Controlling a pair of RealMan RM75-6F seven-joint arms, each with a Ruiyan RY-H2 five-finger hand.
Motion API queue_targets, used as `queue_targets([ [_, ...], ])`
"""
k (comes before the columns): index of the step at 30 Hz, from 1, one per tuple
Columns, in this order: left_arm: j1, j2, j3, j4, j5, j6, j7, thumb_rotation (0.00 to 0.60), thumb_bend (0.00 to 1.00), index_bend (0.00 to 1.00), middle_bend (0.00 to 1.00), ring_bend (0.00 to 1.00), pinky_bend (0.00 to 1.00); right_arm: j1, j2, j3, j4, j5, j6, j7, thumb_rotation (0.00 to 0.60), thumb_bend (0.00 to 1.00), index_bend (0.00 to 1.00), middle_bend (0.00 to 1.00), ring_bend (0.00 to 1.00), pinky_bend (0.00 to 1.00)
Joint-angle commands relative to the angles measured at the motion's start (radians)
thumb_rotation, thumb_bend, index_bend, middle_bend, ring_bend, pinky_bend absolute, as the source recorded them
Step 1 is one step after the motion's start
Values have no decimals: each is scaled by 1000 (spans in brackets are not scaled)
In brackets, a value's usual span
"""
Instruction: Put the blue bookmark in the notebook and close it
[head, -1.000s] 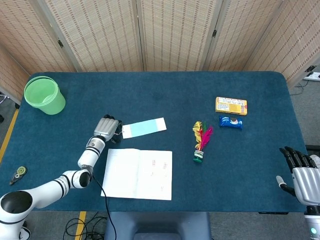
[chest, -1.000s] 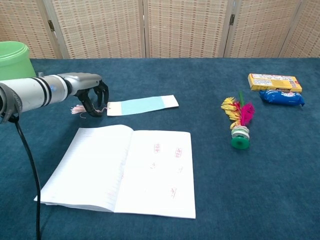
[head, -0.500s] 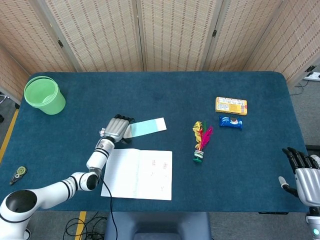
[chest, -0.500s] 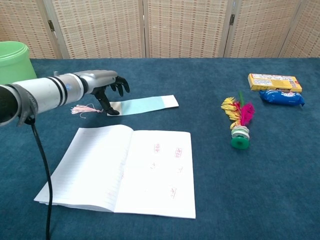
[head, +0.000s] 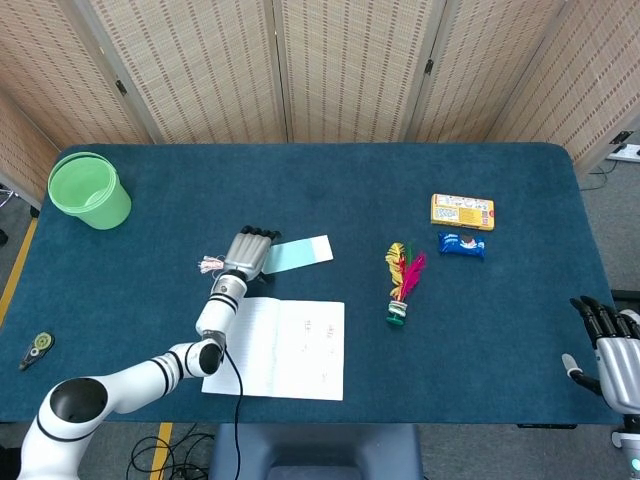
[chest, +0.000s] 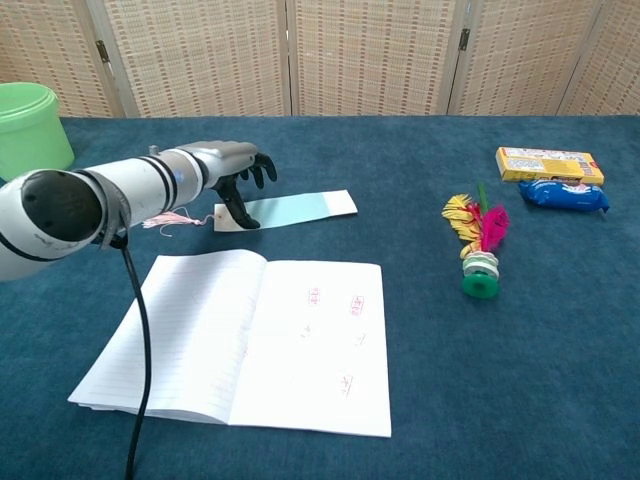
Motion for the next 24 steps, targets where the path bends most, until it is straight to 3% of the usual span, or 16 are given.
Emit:
queue_targets([
  [1,-13,-12,-3,22,-32,-18,29,600,255,208,254,199,162,-1,0,0,1,3,-1,1,600,206,137,132,180,217],
  [13,-37,-12,8,18,-94,-53,83,600,255,227,254,198,162,-2,1,0,-1,4,-2,-3,600,206,137,132,180,217],
  [24,-27,7,32,-48,-27,-38,48,600,255,269,282,199,162,0,-3,-1,0,5,-8,-6,600,206,137,132,180,217],
])
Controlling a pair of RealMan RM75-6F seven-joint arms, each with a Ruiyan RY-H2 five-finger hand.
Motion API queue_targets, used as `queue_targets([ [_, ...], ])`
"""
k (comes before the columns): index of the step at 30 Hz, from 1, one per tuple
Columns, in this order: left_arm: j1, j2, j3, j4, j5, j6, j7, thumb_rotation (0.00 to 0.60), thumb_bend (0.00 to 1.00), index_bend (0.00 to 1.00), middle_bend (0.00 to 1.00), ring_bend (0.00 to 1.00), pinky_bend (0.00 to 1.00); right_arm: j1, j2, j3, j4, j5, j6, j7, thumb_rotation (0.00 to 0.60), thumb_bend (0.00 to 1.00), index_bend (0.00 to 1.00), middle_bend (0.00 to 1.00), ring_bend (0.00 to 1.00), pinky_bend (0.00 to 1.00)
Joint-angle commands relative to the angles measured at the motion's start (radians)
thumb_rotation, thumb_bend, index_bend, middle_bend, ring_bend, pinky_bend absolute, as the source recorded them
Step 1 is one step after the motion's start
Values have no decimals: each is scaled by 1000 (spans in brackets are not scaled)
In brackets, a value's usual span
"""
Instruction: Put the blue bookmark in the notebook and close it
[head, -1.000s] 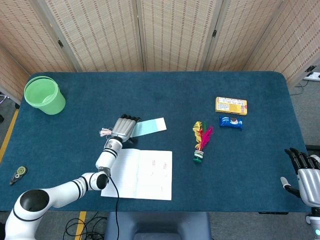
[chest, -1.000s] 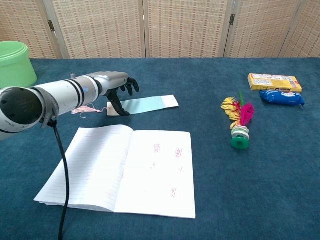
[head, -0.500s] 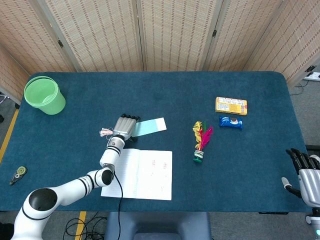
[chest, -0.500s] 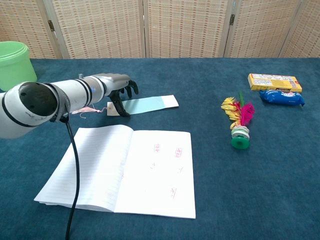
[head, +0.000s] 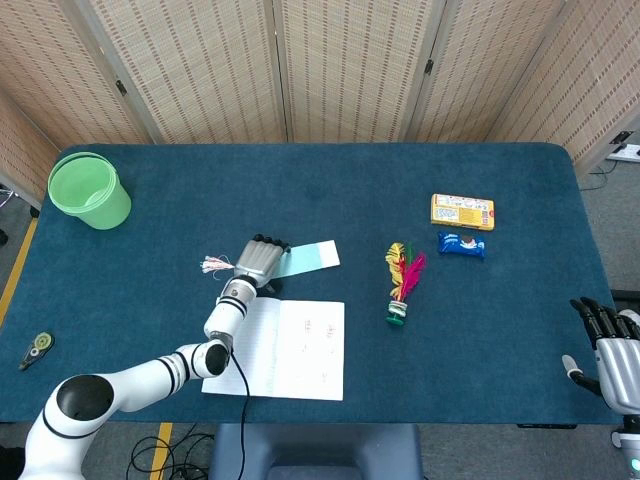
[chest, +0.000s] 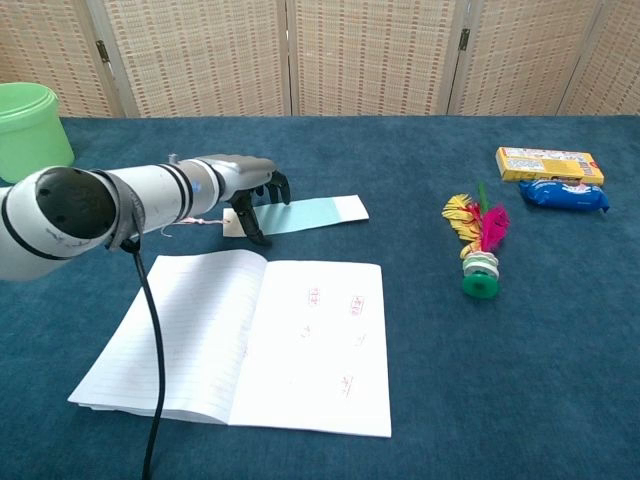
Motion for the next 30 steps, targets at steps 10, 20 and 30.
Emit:
queue_targets([
  [10,10,-11,10,24,38,4,-44,600,255,295,334,199,162,-2,0,-1,2,3,0,1,600,207,137,132,180,217],
  [20,11,-21,11,49,43,-2,-52,600,288,315,362,199,162,-2,-1,0,2,3,-1,-1,600,205,137,132,180,217],
  [30,13,-29,11,69,51,-8,-58,600,337,332,388,199,162,-3,0,0,1,4,-1,-2,600,206,137,132,180,217],
])
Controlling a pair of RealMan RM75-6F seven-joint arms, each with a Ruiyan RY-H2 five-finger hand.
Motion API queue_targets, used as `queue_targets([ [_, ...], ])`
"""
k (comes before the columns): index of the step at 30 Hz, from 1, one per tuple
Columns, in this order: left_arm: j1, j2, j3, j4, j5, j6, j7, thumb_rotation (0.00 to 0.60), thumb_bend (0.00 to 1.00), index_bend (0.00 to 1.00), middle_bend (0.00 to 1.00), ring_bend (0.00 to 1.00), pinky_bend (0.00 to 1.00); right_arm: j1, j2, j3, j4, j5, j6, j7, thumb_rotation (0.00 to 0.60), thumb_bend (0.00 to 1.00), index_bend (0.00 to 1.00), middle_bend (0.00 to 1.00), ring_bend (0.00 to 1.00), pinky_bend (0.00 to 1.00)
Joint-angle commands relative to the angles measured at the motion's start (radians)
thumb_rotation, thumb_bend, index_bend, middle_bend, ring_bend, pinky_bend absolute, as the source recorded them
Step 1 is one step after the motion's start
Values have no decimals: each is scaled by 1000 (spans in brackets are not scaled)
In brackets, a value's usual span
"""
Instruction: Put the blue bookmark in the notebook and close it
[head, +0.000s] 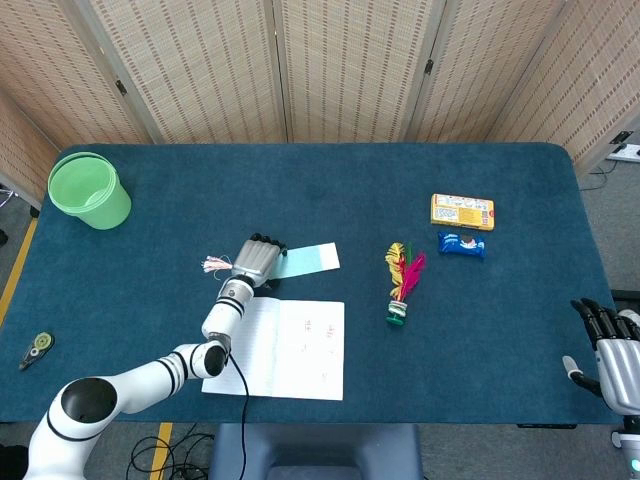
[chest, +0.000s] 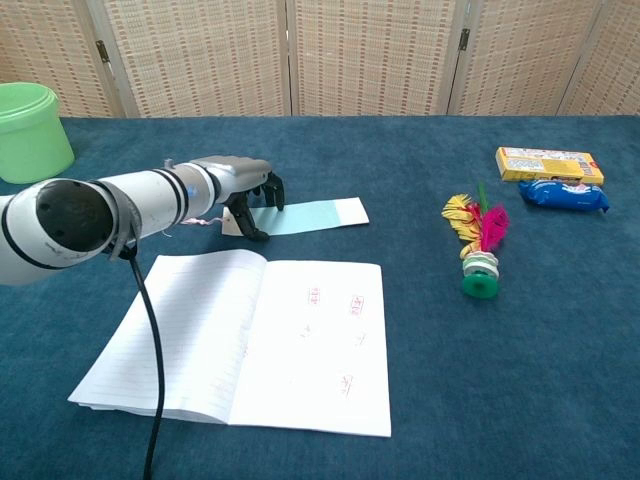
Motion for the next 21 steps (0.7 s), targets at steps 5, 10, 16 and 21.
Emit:
queue_targets([
  [5,5,-2,-1,6,17,1,-12,600,337,335,392,199,162,-1,0,0,1,0,0,1,600,206,137,132,180,217],
  [10,12,2,-3,8,46,3,-38,600,343,350,411,205,162,-1,0,0,3,1,1,3,600,206,137,132,180,217],
  [16,30,18,-7,5,95,-1,-94,600,352,372,447,231,162,-4,-5,0,5,-1,5,7,600,206,138,132,180,217],
  [21,45,39,-11,-7,130,-1,-137,600,352,377,452,234,162,-4,-4,0,6,-3,6,7,600,206,137,132,180,217],
])
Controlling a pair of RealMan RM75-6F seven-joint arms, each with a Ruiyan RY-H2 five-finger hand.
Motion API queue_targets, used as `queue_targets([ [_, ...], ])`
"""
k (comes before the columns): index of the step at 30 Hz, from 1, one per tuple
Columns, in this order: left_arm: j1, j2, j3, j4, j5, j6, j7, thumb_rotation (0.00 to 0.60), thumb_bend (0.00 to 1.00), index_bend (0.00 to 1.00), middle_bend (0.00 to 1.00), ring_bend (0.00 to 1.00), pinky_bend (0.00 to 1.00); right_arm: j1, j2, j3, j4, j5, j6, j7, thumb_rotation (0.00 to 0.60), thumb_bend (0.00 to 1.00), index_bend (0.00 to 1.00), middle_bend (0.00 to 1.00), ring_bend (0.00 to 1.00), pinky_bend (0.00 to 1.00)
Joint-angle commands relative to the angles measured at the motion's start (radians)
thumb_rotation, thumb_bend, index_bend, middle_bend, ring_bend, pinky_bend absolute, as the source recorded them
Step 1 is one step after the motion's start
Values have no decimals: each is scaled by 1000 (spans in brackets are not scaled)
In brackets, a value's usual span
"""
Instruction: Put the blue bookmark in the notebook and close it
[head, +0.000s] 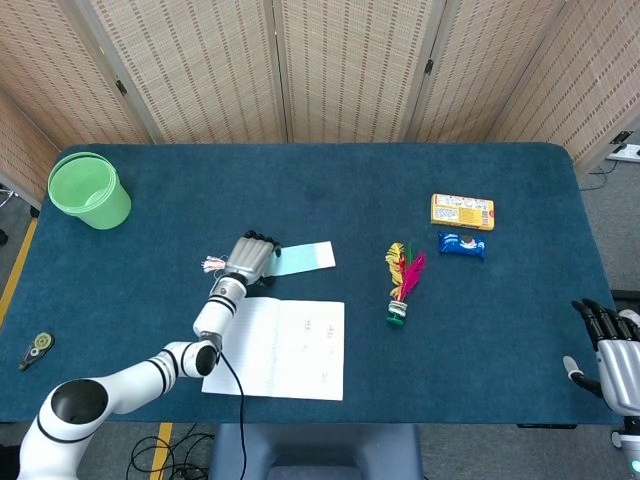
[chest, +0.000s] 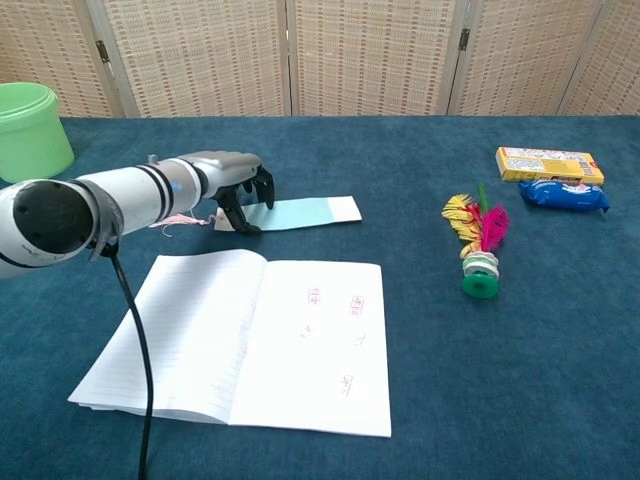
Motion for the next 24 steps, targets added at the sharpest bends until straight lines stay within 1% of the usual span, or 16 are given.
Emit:
queue_targets([
  [1,12,18,-2,-13,23,0,-26,600,352,377,452,234,162,0,1,1,-1,-1,2,-1,600,206,137,132,180,217],
  [9,39,72,4,-70,92,10,-85,600,352,377,452,234,162,1,2,0,-8,-6,3,-6,600,206,137,132,180,217],
  [17,64,139,-1,-141,159,15,-166,600,352,377,452,234,162,2,5,2,-21,-13,8,-20,600,206,137,132,180,217],
  [21,79,186,-1,-191,219,1,-241,600,352,379,454,234,162,3,5,1,-25,-16,9,-24,600,206,137,132,180,217],
  [24,91,221,9,-227,279,5,-290,600,353,379,454,234,162,5,7,3,-27,-18,9,-28,600,206,137,132,180,217],
])
